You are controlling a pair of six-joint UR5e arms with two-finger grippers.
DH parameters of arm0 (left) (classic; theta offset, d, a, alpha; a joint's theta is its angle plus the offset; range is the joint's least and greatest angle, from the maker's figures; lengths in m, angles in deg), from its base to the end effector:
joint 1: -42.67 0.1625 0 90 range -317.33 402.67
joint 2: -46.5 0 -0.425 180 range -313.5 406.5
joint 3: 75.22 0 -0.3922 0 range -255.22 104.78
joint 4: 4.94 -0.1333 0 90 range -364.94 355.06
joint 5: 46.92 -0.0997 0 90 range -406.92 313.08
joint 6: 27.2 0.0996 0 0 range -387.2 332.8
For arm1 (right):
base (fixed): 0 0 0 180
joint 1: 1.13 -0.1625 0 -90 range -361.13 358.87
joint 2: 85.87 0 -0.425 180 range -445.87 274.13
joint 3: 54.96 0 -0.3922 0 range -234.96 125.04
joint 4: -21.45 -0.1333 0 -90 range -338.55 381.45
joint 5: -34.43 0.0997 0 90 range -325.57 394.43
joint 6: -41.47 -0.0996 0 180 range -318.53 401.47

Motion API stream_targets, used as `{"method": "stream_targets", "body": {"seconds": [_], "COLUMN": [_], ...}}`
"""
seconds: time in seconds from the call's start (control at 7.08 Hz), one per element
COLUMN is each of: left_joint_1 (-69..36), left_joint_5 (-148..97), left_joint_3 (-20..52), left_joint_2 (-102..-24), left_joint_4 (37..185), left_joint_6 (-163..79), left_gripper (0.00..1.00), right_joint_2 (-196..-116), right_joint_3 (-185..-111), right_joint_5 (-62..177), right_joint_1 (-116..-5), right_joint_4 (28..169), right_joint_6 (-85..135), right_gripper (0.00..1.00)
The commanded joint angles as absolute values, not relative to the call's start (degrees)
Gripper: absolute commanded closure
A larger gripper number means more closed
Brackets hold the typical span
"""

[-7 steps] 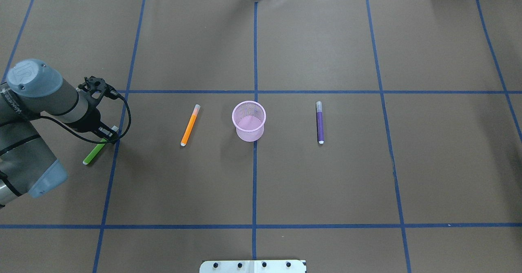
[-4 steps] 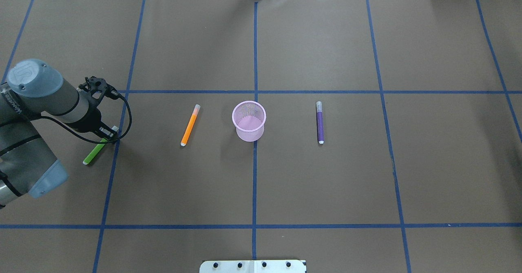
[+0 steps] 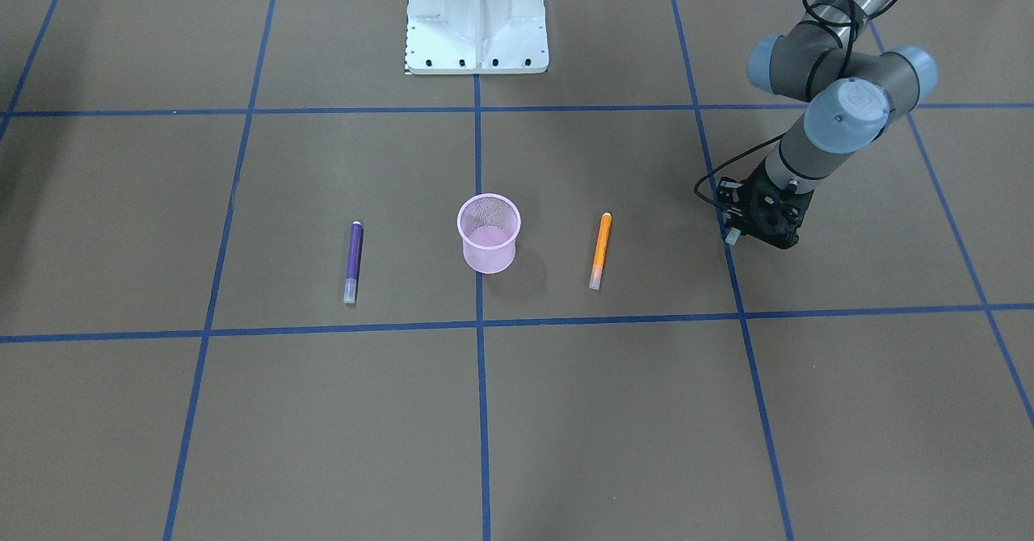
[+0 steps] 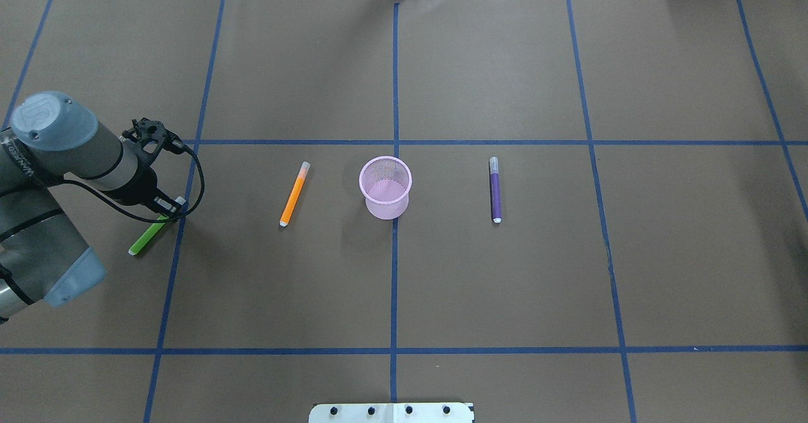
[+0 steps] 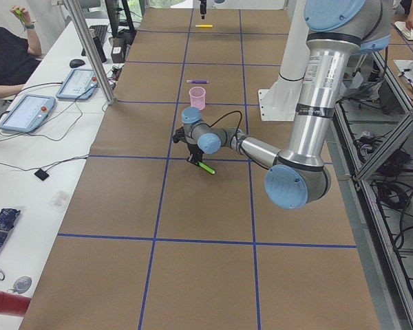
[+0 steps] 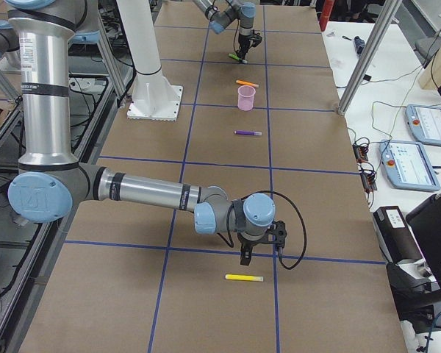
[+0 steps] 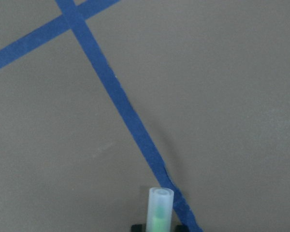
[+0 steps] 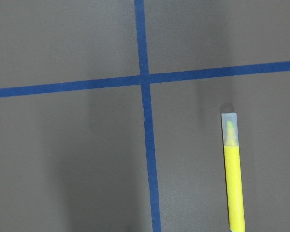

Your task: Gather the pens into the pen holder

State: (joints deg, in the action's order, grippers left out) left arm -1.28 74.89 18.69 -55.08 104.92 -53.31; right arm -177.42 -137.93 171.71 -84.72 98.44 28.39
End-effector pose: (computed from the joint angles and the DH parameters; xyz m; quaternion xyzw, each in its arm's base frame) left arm 0.3712 -0.4701 0.4855 0.0822 0.3830 0.2406 0.8881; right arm 0.0061 -0.4846 0.7055 -0.0329 -0.4009 0.0378 0.9147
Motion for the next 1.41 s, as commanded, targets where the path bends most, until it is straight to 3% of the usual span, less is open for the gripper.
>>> {"method": "stream_targets", "body": {"seconds": [0.0,0.14,0.28,0.85,1.27], "left_joint_1": [-1.27,-1.27,-1.36,-3.89,-6.54], "left_joint_5": [74.89,74.89,74.98,74.89,75.07], "left_joint_3": [18.73,19.08,19.35,25.56,26.38], "left_joint_2": [-55.10,-55.10,-55.01,-55.10,-60.45], "left_joint_4": [104.93,104.84,104.75,98.56,94.47], "left_joint_6": [-53.39,-53.66,-54.09,-59.67,-62.09], "left_gripper": [0.81,0.94,1.00,1.00,1.00], "right_joint_2": [-177.36,-177.36,-177.36,-177.45,-178.33], "right_joint_3": [-138.01,-138.10,-138.19,-139.16,-138.46], "right_joint_5": [171.71,171.71,171.71,171.72,166.36], "right_joint_1": [-84.72,-84.72,-84.72,-84.81,-84.63], "right_joint_4": [98.44,98.44,98.44,98.00,96.69], "right_joint_6": [28.46,28.46,28.46,28.46,29.51], "right_gripper": [0.00,0.00,0.00,0.00,0.00]}}
